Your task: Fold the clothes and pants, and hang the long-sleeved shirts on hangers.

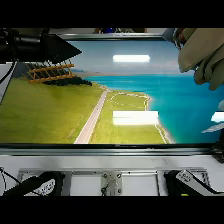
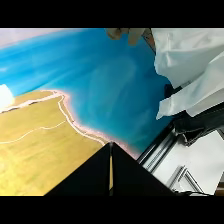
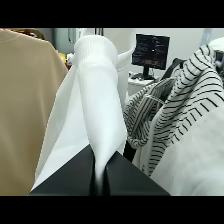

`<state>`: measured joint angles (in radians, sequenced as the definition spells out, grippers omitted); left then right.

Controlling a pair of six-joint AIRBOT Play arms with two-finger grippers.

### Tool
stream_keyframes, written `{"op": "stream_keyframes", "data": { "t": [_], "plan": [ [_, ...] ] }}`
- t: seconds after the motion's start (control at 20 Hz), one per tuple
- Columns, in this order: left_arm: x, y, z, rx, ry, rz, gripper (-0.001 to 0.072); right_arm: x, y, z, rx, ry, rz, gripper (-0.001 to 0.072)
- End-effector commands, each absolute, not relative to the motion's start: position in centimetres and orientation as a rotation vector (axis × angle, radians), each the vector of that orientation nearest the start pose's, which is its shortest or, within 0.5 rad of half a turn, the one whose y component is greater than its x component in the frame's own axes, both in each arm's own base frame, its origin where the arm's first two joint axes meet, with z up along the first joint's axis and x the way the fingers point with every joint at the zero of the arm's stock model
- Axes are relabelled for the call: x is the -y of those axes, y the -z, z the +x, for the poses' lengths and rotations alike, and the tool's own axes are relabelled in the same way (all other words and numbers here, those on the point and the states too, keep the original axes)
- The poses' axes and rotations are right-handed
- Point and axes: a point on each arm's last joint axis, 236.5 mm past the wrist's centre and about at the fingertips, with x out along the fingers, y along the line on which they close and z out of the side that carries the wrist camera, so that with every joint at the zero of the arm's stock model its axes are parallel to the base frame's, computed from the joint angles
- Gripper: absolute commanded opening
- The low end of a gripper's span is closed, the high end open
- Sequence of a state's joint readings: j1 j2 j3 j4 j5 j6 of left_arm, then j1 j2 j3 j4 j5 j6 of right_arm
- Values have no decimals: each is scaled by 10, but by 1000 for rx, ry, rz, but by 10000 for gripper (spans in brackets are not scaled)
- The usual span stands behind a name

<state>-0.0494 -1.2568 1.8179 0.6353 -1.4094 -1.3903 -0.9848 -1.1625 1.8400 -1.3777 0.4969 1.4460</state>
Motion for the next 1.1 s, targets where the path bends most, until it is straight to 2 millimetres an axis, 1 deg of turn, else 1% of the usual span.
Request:
{"op": "stream_keyframes", "data": {
  "t": [0.0, 0.1, 0.15, 0.3, 0.5, 0.75, 0.9, 1.05],
  "plan": [
    [206, -326, 360, -724, 912, -357, 18, 380, -500, 258, 225, 924, -58, 17],
    [207, -324, 357, -735, 918, -351, 19, 384, -510, 250, 272, 942, -80, 16],
    [207, -322, 354, -748, 924, -346, 19, 387, -510, 247, 273, 951, -82, 17],
    [208, -318, 349, -775, 936, -336, 19, 404, -494, 238, 225, 988, -60, 17],
    [208, -315, 344, -802, 938, -344, 19, 421, -472, 233, 158, 1013, -22, 17],
    [208, -310, 337, -836, 953, -330, 18, 429, -462, 237, 139, 1014, -9, 17],
    [208, -307, 332, -863, 960, -326, 19, 433, -460, 235, 145, 1021, 3, 17],
    [208, -306, 330, -875, 959, -330, 19, 436, -473, 227, 226, 1033, 26, 16]
  ]
}}
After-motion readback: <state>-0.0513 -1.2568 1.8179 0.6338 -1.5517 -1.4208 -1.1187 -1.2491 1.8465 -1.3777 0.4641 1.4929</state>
